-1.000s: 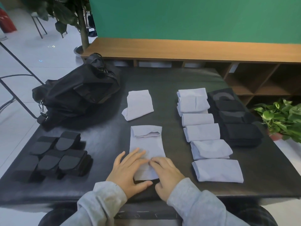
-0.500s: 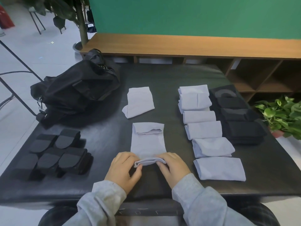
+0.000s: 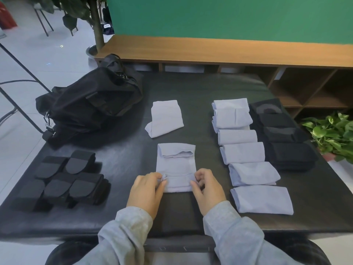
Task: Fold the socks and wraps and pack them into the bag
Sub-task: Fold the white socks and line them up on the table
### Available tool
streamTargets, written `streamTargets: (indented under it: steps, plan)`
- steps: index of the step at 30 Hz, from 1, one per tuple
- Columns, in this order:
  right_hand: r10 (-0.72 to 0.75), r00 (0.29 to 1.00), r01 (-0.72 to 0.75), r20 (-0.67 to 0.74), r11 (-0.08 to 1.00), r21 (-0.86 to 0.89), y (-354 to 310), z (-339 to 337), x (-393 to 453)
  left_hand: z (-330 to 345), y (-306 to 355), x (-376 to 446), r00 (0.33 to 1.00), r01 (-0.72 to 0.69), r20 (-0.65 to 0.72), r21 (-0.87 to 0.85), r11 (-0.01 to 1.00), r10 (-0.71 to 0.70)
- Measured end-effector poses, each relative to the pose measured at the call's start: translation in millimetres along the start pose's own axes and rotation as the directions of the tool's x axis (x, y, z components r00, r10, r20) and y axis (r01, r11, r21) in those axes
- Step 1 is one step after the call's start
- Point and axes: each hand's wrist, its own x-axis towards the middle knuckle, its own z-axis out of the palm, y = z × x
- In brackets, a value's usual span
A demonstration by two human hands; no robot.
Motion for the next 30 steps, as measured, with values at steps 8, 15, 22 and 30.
streamTargets:
  steps: [8,15,22,30]
  plan:
    - [-0.129,0.991,0.123,-0.040,0.984,-0.127,4.0,10.1,-1.4,7.8,-11.9,-1.1,0.952,-0.263,-0.135,0.102,0.959,0.276]
    - [-0.237,0.967,0.205,-0.090,0.940,-0.274,7.1,14.6,-4.8,7.2,-9.4,-3.2,0.970,-0.236,0.001,0.220,0.947,0.242]
    - [-0.204,0.979,0.182,-0.026,0.920,-0.346,1.1,10.5,-7.3,8.7,-11.2,-3.1,0.971,-0.225,-0.041,0.191,0.956,0.237]
    - [-0.062,0.997,0.053,-0.045,0.981,-0.189,2.6,7.1,-5.1,4.4,-8.8,-2.6,0.987,-0.160,-0.021,0.039,0.986,0.161]
